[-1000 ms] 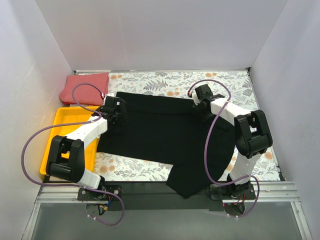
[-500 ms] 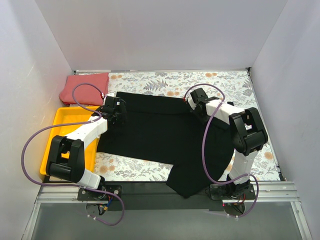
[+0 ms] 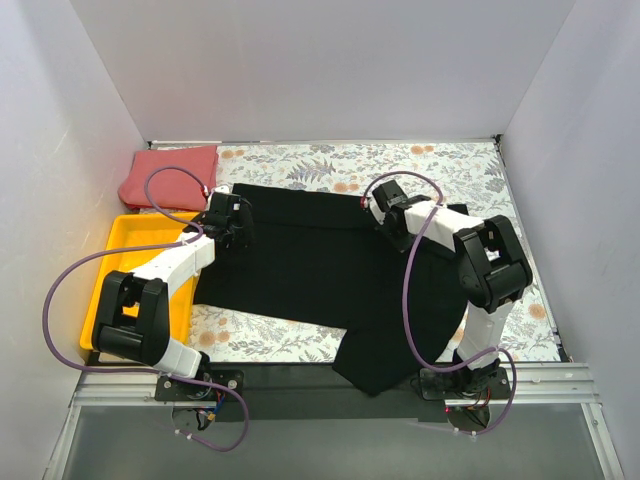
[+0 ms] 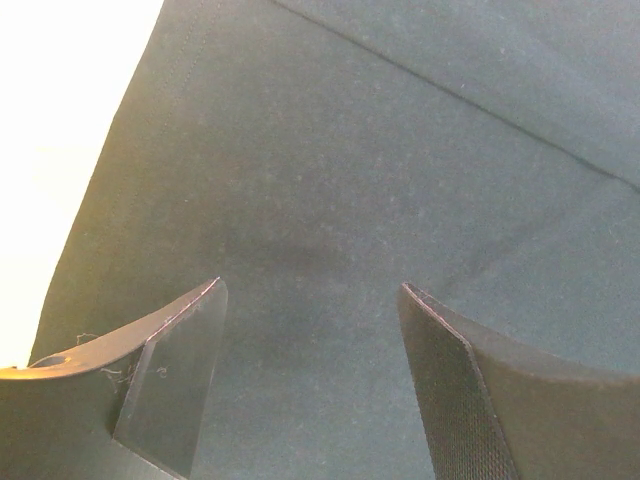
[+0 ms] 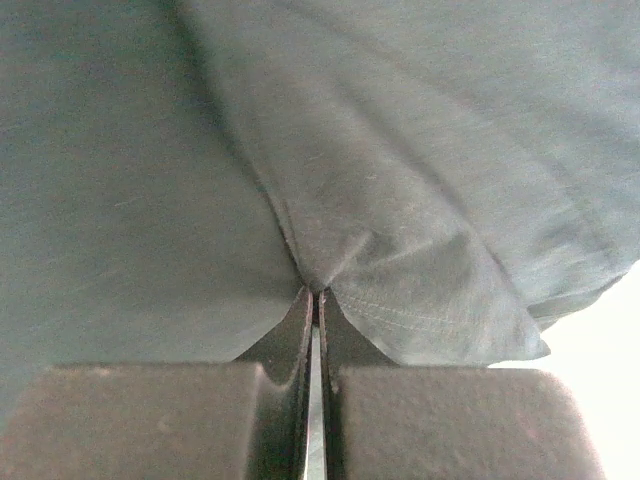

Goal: Fold and stack the t-shirts
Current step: Fold the tshirt

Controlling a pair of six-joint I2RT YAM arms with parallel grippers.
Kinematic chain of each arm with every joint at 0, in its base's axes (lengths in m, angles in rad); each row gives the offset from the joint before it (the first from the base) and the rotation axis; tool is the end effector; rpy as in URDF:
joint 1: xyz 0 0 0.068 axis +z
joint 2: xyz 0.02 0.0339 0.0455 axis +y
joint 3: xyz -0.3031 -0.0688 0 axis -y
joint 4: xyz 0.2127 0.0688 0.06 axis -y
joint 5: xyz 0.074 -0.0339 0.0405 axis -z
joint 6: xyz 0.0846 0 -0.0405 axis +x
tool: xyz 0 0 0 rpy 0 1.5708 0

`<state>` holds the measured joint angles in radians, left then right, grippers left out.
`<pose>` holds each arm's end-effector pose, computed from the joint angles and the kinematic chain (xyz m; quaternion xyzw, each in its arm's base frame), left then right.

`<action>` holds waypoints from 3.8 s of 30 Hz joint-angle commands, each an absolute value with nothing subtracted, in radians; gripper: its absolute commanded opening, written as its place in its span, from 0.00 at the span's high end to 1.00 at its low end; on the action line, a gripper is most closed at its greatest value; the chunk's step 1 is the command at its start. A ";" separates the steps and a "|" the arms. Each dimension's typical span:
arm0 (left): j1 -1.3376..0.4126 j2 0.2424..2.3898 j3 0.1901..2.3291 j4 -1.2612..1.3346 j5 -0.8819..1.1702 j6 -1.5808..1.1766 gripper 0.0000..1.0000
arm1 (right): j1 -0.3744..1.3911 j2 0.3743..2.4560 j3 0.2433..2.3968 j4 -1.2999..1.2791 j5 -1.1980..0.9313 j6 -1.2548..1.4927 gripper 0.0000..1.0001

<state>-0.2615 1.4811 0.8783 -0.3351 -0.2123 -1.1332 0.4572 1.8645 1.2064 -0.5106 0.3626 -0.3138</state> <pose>0.2894 -0.0590 0.2179 -0.4288 0.8427 -0.1215 0.3019 0.3476 0.1376 0.1801 -0.3290 0.9066 -0.1622 0.2086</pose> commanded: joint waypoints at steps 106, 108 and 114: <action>-0.086 2.180 1.520 -0.445 -0.064 -1.155 0.41 | -0.140 1.810 1.310 -0.270 -0.163 0.181 0.52; -0.087 2.172 1.517 -0.442 -0.060 -1.155 0.41 | -0.082 1.747 1.272 -0.380 -0.069 0.164 0.50; -0.095 2.146 1.523 -0.439 -0.070 -1.144 0.40 | -0.038 1.554 1.038 -0.440 -0.034 0.308 0.43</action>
<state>-0.0982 2.1635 1.5661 -0.3210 -0.0647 -1.1610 0.0021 1.5963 1.1419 -0.3222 -0.1242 0.2607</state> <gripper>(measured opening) 0.597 0.557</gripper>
